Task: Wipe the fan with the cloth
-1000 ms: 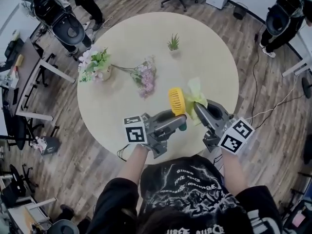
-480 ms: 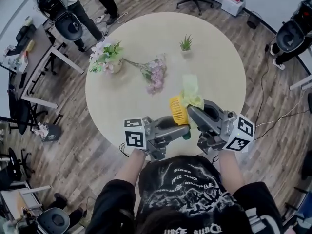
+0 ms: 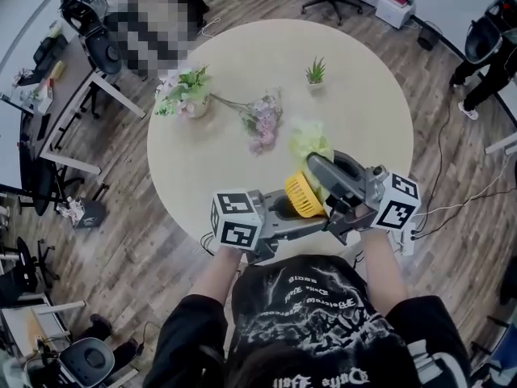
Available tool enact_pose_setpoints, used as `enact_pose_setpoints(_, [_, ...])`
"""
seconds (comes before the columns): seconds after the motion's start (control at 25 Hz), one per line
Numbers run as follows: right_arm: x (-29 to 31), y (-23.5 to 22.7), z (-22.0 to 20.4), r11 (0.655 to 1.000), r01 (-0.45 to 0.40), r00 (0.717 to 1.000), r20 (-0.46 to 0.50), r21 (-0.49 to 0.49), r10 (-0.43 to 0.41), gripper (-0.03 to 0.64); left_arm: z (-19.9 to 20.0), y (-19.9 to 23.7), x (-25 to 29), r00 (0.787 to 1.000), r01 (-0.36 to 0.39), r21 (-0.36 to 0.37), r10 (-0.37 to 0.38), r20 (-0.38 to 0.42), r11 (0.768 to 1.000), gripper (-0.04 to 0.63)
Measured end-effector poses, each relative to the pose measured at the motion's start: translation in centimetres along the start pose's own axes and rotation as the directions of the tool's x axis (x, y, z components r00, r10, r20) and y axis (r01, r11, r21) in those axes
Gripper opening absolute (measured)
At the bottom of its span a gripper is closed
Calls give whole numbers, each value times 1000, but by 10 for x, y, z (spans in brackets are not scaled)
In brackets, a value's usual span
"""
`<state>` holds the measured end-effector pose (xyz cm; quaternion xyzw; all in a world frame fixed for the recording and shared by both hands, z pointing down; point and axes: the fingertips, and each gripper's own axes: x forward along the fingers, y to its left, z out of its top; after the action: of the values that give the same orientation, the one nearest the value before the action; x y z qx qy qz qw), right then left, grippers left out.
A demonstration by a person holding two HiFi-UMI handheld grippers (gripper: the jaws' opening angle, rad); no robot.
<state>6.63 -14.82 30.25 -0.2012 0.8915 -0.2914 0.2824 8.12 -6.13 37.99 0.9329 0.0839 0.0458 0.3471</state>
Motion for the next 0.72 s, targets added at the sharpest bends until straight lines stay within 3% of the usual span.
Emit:
enact_pose_setpoints(0.24, [-1, -3, -16, 998, -42, 983, -176, 51, 51, 32, -3, -11, -1, 998, 55, 29, -53, -46, 998, 195])
enact_pose_setpoints(0.36, [-4, 0, -27, 997, -55, 970, -236, 47, 65, 32, 7, -10, -7, 999, 38, 17, -38, -2, 999, 195])
enact_pose_setpoints(0.72, [-12, 7, -37, 984, -79, 971, -210, 162, 113, 32, 16, -4, -17, 995, -15, 4, 14, 103, 1000, 195])
